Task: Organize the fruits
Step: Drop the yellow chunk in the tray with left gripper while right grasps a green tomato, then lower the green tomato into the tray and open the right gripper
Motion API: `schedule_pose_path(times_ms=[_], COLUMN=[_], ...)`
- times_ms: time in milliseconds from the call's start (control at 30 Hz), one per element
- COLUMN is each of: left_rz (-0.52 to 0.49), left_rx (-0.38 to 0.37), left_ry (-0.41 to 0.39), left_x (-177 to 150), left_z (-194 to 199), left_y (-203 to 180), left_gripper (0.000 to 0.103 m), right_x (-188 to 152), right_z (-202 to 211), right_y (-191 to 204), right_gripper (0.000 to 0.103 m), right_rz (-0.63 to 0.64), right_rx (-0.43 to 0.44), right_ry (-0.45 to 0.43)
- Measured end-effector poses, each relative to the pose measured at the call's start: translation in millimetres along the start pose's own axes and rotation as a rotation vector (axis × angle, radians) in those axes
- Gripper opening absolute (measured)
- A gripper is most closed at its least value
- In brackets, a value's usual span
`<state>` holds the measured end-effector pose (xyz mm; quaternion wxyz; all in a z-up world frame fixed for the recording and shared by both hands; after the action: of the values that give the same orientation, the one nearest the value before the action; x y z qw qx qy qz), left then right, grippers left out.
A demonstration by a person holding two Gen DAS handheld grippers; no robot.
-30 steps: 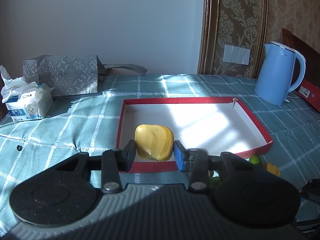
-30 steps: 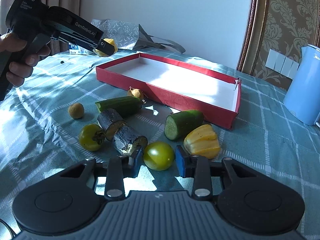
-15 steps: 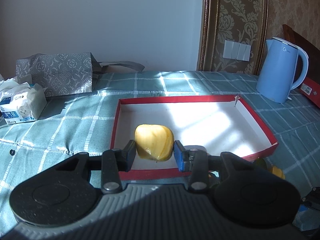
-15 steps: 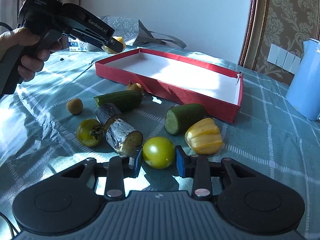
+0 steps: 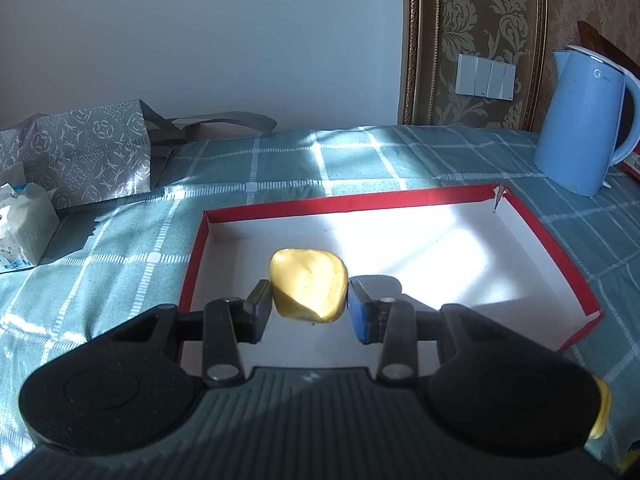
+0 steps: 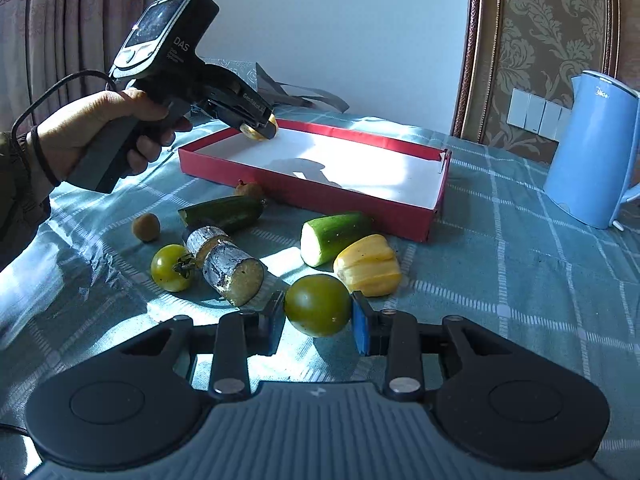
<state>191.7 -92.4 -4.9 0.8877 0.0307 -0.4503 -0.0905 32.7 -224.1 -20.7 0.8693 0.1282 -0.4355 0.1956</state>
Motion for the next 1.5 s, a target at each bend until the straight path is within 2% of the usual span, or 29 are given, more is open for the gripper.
schedule_pose_path(times_ms=[400, 433, 500, 533, 667, 800, 967, 1167, 1300, 1333, 1500], left_rz=[-0.002, 0.002, 0.011, 0.009, 0.003, 0.040, 0.137, 0.218, 0.229, 0.223, 0.258], left_rx=[0.035, 0.037, 0.052, 0.057, 0.076, 0.086, 0.104, 0.106, 0.091, 0.097, 0.075], left_ry=[0.024, 0.018, -0.008, -0.023, -0.059, -0.076, -0.095, -0.125, -0.145, -0.125, -0.136], left_x=[0, 0, 0, 1, 2, -3, -23, -46, -54, -54, -54], left_z=[-23, -22, -16, -12, 2, 21, 48, 64, 63, 61, 64], left_y=[-1, 0, 2, 2, 5, 13, 31, 45, 47, 49, 56], left_gripper=[0.039, 0.041, 0.057, 0.060, 0.068, 0.069, 0.069, 0.070, 0.084, 0.084, 0.090], right_x=[3, 4, 7, 10, 26, 50, 84, 106, 112, 113, 114], right_z=[5, 4, 2, 1, -6, -17, -49, -93, -121, -128, -155], right_y=[-3, -4, -4, -5, -9, -19, -36, -63, -81, -84, -97], right_gripper=[0.034, 0.034, 0.034, 0.034, 0.034, 0.034, 0.034, 0.034, 0.034, 0.034, 0.034], right_rz=[-0.019, -0.020, -0.021, -0.021, -0.013, -0.020, -0.042, -0.129, -0.182, -0.189, -0.201], right_rx=[-0.013, -0.011, -0.009, -0.007, -0.004, -0.004, -0.041, -0.061, -0.082, -0.092, -0.127], right_ry=[-0.028, -0.031, -0.034, -0.039, -0.067, -0.105, -0.125, -0.094, -0.054, -0.039, 0.020])
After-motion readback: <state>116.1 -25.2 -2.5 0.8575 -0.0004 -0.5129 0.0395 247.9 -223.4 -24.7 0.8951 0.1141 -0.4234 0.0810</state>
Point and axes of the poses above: each gripper's, at about its wrist camera, not at the fingertips, and z roughly against the way its jaws point, y to its left, x to its top, the point moved 1 cm from there along -z, roughly the way its jaws point, and after that the axes turned 9 degrees about x, right-handed, at the moved point
